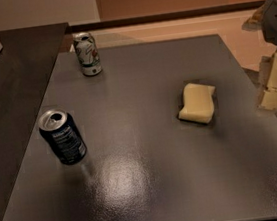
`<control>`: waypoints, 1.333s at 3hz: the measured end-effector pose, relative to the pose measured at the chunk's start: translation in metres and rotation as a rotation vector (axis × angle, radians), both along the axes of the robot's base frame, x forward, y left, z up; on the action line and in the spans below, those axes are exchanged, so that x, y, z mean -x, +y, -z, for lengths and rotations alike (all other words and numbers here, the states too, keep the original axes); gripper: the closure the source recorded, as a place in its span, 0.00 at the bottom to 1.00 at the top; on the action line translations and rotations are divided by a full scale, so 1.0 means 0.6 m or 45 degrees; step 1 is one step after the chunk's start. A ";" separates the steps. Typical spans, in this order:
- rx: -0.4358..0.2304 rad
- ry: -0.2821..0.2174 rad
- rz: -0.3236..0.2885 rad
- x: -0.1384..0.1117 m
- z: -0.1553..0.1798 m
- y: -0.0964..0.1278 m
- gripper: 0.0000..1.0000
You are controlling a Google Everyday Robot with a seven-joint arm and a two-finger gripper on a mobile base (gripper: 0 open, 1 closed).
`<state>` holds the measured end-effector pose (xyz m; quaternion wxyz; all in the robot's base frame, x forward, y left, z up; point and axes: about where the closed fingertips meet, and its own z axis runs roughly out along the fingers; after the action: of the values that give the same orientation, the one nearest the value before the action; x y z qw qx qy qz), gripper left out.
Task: Knock pepsi can over
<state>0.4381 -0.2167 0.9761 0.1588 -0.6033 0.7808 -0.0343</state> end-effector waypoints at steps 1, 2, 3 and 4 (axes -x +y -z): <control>0.000 0.000 0.000 0.000 0.000 0.000 0.00; -0.014 -0.008 -0.014 -0.002 -0.004 0.009 0.00; -0.076 -0.022 -0.094 -0.007 -0.006 0.053 0.00; -0.168 -0.027 -0.231 -0.014 0.000 0.136 0.00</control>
Offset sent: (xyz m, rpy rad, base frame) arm 0.0022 0.0131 0.0017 0.0297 0.0076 0.0335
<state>0.4466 -0.1349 0.9759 0.2088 -0.6595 0.7217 0.0252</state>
